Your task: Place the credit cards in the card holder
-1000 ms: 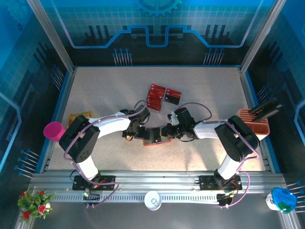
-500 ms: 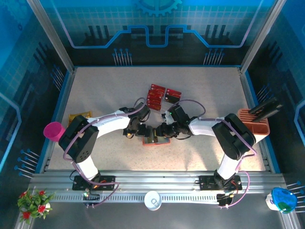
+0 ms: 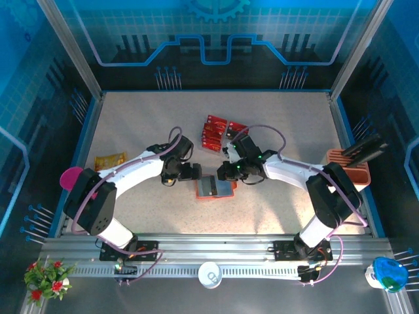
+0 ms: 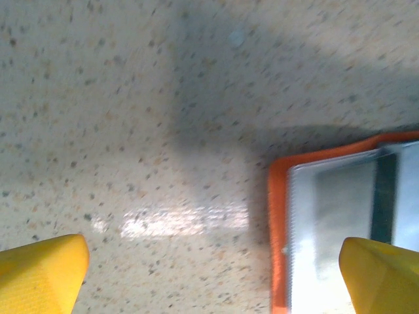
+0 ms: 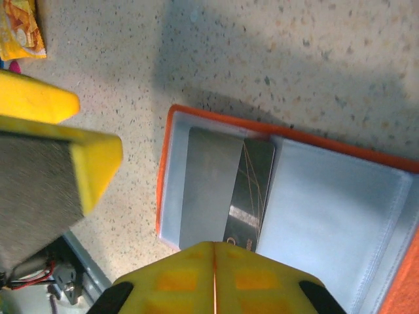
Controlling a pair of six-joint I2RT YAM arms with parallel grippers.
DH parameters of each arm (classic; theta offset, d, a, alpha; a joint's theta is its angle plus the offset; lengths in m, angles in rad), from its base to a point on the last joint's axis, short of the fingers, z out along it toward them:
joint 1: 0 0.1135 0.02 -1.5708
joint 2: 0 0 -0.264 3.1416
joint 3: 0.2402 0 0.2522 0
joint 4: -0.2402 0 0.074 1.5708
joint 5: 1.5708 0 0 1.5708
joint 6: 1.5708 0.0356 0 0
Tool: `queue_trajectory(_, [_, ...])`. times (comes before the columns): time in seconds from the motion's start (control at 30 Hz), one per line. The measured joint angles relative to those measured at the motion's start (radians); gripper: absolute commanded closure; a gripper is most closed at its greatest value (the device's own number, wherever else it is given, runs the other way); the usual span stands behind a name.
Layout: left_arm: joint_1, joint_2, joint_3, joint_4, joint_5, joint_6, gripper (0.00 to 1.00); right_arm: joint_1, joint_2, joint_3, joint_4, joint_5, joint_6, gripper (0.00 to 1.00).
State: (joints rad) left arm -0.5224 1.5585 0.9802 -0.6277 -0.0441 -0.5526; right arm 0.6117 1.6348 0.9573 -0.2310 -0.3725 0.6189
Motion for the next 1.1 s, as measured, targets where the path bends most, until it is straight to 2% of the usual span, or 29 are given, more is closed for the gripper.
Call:
queue_trajectory(0.4, [0.0, 0.083, -0.017, -0.027, -0.005, -0.006, 0.01, 0.056, 0.127, 0.087, -0.082, 0.058, -0.042, 0.97])
queue_trajectory(1.1, [0.0, 0.163, 0.019, -0.059, -0.016, 0.032, 0.01, 0.129, 0.235, 0.177, -0.163, 0.13, -0.07, 1.0])
